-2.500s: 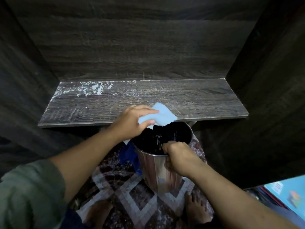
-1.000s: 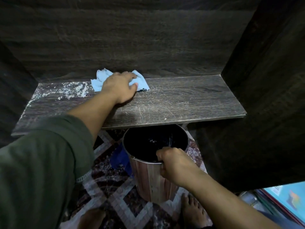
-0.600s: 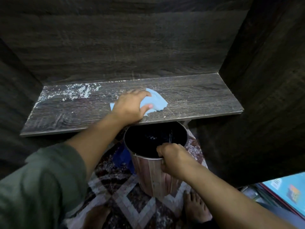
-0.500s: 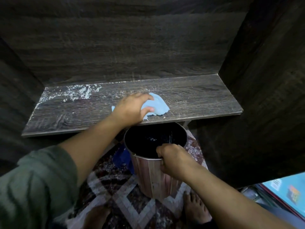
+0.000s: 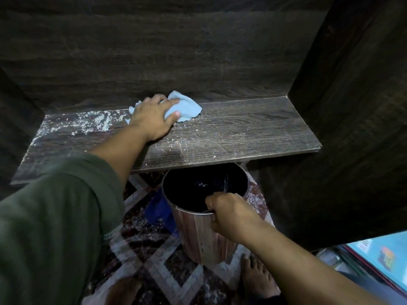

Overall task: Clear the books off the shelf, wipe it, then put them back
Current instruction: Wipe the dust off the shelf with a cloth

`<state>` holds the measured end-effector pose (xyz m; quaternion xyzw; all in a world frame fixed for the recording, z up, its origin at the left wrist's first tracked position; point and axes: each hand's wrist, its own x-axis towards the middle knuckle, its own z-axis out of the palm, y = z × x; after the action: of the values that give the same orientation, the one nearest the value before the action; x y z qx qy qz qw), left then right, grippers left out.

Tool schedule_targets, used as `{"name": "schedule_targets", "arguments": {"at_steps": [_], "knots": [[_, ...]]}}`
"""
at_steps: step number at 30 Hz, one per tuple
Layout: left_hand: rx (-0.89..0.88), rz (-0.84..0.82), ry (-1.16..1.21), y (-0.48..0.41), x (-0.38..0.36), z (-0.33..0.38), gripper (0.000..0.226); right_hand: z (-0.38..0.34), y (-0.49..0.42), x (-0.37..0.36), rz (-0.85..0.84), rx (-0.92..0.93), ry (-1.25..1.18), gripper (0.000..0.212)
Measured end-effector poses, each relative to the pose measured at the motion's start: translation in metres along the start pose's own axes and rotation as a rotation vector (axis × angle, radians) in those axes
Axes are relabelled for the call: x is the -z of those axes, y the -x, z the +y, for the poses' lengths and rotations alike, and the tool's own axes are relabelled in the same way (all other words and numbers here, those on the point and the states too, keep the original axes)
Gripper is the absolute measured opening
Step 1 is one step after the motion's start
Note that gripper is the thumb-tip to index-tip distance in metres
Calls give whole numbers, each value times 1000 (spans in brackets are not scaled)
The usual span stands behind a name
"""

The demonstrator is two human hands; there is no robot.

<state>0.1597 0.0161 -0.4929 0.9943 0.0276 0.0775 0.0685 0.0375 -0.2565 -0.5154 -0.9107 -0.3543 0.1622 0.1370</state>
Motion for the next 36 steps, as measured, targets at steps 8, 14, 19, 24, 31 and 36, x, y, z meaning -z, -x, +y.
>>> {"name": "schedule_targets", "arguments": {"at_steps": [8,14,19,24,31,36], "knots": [[-170,-133,116,41,8,26,55,-1,1,-1,-4,11,17,20],[-85,192,248,80,23,32,37,1,0,-6,-30,-4,2,32],[324,406,131,113,38,2,41,-4,1,-5,-11,12,29,30],[726,176,-4,144,25,-19,47,-9,5,0,-6,48,54,26],[411,124,49,132,4,33,55,-6,5,-2,-32,29,57,26],[91,34,249,119,-1,61,42,1,7,-3,-35,28,62,23]]}}
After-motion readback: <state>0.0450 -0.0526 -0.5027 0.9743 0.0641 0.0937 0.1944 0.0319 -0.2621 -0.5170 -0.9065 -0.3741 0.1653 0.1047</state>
